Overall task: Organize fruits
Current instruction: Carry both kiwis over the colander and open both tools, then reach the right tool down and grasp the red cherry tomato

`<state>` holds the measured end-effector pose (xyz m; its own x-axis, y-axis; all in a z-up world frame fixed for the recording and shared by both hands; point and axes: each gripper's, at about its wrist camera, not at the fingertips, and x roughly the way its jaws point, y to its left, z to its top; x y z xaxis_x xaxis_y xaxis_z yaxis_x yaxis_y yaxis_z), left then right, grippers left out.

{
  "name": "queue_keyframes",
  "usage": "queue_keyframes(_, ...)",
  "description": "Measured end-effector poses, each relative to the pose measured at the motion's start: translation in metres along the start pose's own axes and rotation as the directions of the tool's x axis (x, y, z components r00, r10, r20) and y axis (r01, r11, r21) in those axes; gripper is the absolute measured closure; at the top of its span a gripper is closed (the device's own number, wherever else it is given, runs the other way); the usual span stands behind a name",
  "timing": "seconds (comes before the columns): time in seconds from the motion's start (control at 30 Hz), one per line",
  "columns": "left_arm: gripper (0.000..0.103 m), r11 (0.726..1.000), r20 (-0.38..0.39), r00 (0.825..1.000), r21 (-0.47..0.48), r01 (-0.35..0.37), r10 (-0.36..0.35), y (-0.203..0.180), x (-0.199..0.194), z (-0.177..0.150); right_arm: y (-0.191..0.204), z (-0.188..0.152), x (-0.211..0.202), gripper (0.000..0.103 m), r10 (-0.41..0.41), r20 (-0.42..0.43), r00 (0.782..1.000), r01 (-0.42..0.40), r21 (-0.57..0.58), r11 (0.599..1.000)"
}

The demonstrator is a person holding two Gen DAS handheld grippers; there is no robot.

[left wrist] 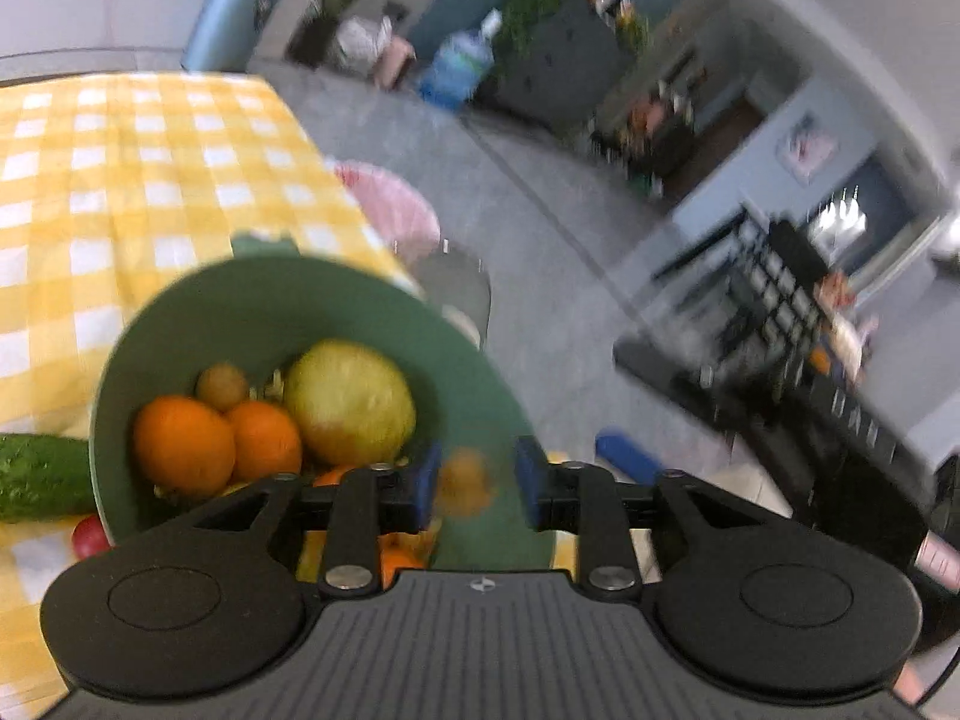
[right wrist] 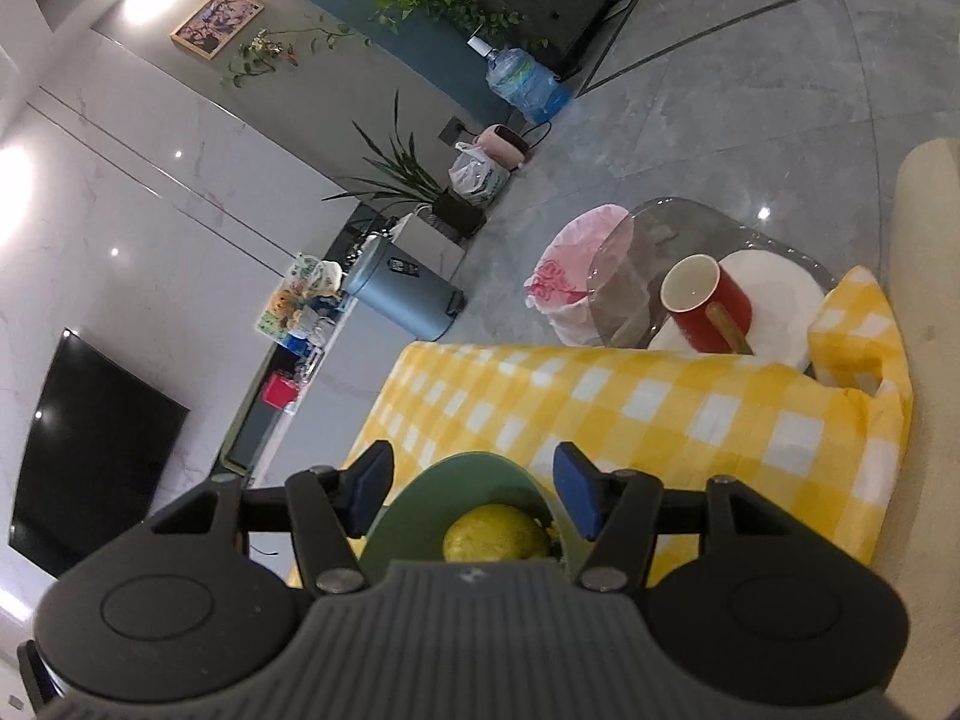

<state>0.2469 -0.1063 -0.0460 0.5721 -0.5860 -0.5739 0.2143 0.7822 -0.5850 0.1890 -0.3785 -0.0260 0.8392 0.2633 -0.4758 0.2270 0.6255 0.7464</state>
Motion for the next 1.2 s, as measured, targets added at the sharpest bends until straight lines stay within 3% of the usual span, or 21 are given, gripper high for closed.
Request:
queue_keyframes(0.03,0.047,1.0,0.025,1.0,-0.021,0.012,-0.011,0.002,-0.004,0.0,0.0,0.0,-0.001,0.045,0.002,-0.001,1.0,-0.002,0.002,1.0)
queue_keyframes(0.13,0.039,0.999,0.032,0.998,-0.013,0.052,-0.052,0.008,-0.013,0.002,0.001,-0.001,-0.002,0.045,-0.004,-0.004,1.0,0.004,-0.006,1.0)
queue_keyframes(0.23,0.033,1.0,0.052,0.998,-0.002,0.017,-0.017,0.013,-0.023,0.001,0.003,-0.002,0.0,0.045,-0.011,-0.007,1.0,0.01,-0.016,1.0)
queue_keyframes(0.43,0.033,0.991,0.038,0.991,0.027,-0.13,0.129,0.012,-0.028,-0.001,0.015,-0.007,0.006,0.045,-0.009,-0.052,0.999,0.005,-0.075,0.997)
queue_keyframes(0.6,0.032,0.978,0.042,0.978,0.05,-0.205,0.203,0.01,-0.037,-0.001,0.032,-0.012,0.007,0.045,0.01,-0.104,0.995,-0.024,-0.13,0.991)
queue_keyframes(0.83,0.031,0.932,0.014,0.938,0.11,-0.346,0.346,0.007,-0.047,-0.006,0.047,-0.022,0.014,0.045,-0.041,-0.151,0.988,0.01,-0.2,0.98)
queue_keyframes(1.2,0.029,0.929,0.074,0.935,0.111,-0.352,0.346,-0.005,-0.094,-0.006,0.084,-0.044,0.023,0.045,-0.032,-0.214,0.976,-0.03,-0.28,0.959)
